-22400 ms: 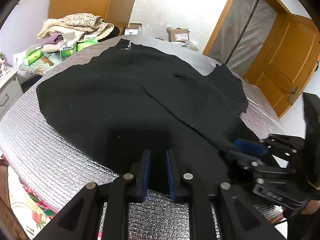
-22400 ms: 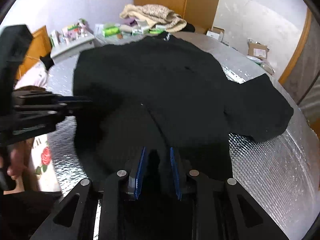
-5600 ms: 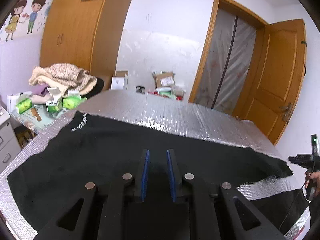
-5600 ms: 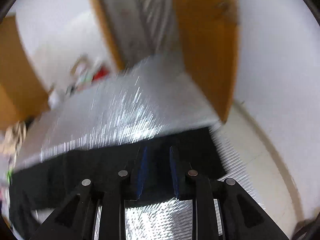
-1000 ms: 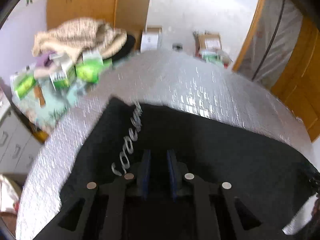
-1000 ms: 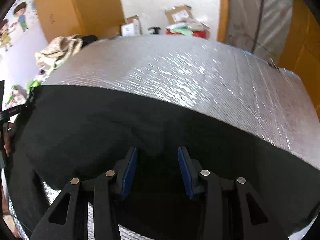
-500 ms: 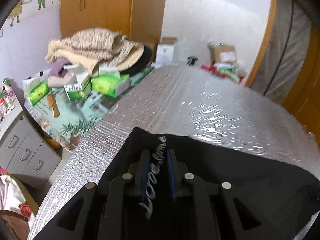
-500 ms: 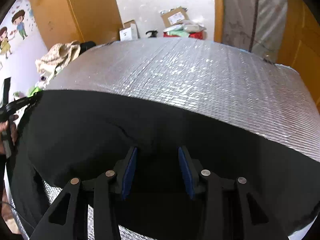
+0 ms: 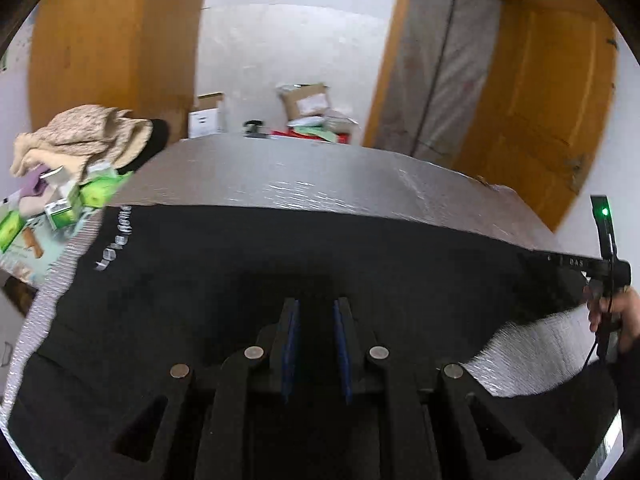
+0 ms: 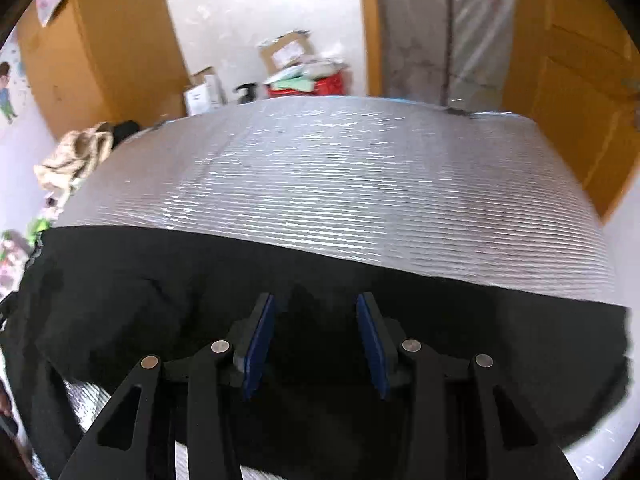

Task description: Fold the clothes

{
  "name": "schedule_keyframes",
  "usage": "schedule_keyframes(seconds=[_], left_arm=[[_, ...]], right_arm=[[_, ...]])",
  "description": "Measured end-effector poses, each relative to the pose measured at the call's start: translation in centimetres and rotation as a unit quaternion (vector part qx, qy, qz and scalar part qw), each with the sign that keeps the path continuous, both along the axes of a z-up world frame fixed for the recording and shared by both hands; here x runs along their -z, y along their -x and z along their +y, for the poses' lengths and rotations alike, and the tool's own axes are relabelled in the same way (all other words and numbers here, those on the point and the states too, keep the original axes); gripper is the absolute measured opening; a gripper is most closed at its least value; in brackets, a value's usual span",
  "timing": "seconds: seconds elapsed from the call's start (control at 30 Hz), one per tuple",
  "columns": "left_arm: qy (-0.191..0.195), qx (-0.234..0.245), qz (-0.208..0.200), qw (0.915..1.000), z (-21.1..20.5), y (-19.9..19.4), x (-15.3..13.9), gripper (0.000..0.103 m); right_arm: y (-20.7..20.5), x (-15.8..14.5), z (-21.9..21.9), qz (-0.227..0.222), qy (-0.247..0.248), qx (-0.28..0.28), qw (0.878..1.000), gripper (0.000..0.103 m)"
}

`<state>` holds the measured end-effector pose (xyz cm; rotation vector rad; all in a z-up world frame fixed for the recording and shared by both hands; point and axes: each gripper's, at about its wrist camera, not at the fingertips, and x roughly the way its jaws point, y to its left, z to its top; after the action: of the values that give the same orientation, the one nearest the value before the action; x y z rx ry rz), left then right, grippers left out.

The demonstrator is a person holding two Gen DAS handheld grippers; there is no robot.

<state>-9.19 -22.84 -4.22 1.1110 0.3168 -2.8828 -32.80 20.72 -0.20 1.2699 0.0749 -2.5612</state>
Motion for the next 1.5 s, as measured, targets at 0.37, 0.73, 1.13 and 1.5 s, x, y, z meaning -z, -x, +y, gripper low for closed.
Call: schedule_keyframes(seconds=[0.37, 0.73, 1.13, 1.5], left_arm=[[-0.011, -0.001, -0.042, 0.9991, 2.1, 1.0, 3.2, 0.018], [-0.015, -0.007, -0.020, 0.9997, 2.4, -0.1, 2.1, 0.018], [-0.017, 0.012, 0.036, 0.9991, 5.4, -0.8, -1.1, 0.019], [-0.014, 0.033, 0.044, 0.9984, 7.3, -2.8, -1.9, 0.019]], right_arm=[[-1.1, 2.2, 9.4, -0.031, -0.020, 0.100, 0.994, 0.044], [2.7, 1.3, 11.1, -0.007, -0.001, 0.086, 0.996, 0.046], [2.5, 2.7, 16.4, -0.007, 0.002, 0.137, 0.990, 0.046], [-0.3, -0.5, 21.5, 0.025, 0.048, 0.194, 0.979, 0.046]])
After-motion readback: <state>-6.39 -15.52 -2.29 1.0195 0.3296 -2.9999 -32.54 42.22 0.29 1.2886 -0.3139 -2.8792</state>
